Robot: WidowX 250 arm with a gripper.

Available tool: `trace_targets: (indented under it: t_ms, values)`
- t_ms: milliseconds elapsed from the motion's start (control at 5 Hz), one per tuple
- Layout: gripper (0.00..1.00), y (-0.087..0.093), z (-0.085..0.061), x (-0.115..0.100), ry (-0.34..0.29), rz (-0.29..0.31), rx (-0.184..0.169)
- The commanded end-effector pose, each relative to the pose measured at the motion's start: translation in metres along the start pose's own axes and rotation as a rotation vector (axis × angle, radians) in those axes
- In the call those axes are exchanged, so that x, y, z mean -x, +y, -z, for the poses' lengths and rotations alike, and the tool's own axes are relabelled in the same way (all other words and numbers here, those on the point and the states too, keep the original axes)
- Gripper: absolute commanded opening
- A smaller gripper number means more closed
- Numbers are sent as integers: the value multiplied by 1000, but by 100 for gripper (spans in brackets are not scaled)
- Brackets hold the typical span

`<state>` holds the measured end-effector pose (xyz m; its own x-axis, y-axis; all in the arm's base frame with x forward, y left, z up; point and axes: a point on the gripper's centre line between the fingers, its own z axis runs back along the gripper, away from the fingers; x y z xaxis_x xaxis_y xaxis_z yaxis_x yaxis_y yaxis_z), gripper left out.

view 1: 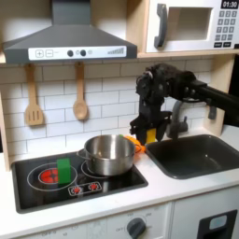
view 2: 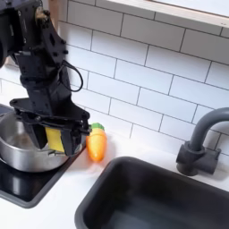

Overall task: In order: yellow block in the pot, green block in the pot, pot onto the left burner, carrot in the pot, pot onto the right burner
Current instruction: 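Put the yellow block in the pot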

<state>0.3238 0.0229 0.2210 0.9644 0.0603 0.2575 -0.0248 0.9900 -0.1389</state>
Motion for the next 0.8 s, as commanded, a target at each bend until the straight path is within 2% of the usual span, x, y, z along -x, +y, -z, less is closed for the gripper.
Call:
trace_targets:
  t_ms: [0, 200, 400, 600]
  values:
    - [0, 31, -8, -23, -9, -82, -19]
    - [0, 51, -8, -31, -5, -123, -35]
    - [0, 67, 2, -36, 18, -157, -39]
    - [0, 74, 19, -35, 55, -163, -44]
